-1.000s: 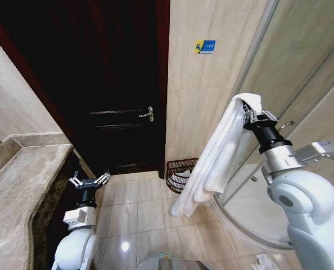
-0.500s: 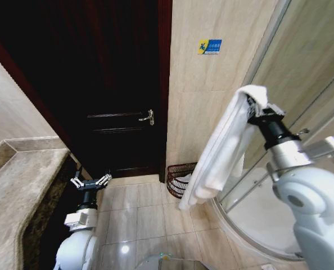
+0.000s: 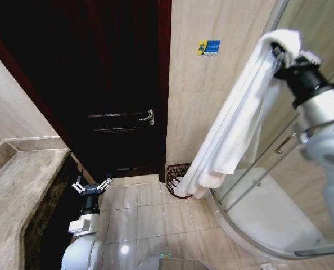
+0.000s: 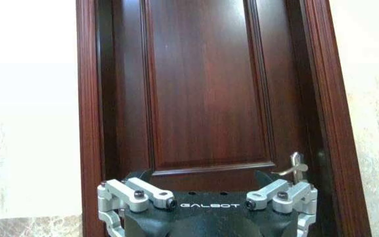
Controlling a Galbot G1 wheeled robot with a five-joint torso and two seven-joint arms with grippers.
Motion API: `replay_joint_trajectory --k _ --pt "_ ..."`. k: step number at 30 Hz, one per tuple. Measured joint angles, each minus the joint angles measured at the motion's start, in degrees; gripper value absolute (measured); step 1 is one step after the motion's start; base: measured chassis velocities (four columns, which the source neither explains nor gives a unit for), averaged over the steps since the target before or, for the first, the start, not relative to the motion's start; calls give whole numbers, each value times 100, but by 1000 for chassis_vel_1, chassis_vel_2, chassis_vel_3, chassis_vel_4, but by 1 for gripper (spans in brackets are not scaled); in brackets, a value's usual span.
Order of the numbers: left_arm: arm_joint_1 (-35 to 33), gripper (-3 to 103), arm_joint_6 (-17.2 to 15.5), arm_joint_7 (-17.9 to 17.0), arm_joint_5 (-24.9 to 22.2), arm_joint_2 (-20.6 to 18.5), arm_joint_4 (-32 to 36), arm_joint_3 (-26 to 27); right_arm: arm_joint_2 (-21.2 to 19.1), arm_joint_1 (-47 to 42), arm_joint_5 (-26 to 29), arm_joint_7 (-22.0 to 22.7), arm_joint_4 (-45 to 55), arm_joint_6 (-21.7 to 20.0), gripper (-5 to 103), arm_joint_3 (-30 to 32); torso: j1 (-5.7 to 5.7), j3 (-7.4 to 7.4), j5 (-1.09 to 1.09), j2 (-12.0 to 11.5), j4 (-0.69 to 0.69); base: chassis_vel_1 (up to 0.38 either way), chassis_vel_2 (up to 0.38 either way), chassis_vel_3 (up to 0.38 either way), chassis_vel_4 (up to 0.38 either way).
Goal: Discard the used towel into the hamper.
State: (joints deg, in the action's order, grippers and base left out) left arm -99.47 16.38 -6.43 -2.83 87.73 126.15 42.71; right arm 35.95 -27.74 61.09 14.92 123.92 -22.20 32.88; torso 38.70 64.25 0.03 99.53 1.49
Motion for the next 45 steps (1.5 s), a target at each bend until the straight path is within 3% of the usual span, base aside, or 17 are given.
replay_joint_trajectory --k 3,9,15,28,40,45 --pt "40 100 -49 -12 -2 -4 24 3 -207 369 132 -306 -453 0 5 -47 -1 0 0 0 -3 0 0 0 0" --pt "120 100 -165 -25 -16 -30 67 -11 -250 1190 409 -374 -967 -47 5 -404 -2 -1 -3 0 -2 0 0 0 0" --pt "163 100 -243 -34 -31 -43 133 -35 143 2367 552 -340 -1767 163 5 -1471 -1 0 -1 -2 0 0 0 0 0" --pt "62 100 -67 -19 -23 145 86 -6 907 5096 97 -297 -3770 54 5 -3187 -1 0 -1 -2 -1 0 0 0 0" --pt "-35 100 95 -18 -88 204 62 108 1636 5383 -139 -25 -4289 -76 5 -3515 -2 -1 -4 -2 1 0 0 0 0" --pt "-42 100 105 -17 -142 171 60 162 1676 5220 -275 -25 -4320 -65 5 -3442 -1 0 -1 -2 0 0 0 0 0"
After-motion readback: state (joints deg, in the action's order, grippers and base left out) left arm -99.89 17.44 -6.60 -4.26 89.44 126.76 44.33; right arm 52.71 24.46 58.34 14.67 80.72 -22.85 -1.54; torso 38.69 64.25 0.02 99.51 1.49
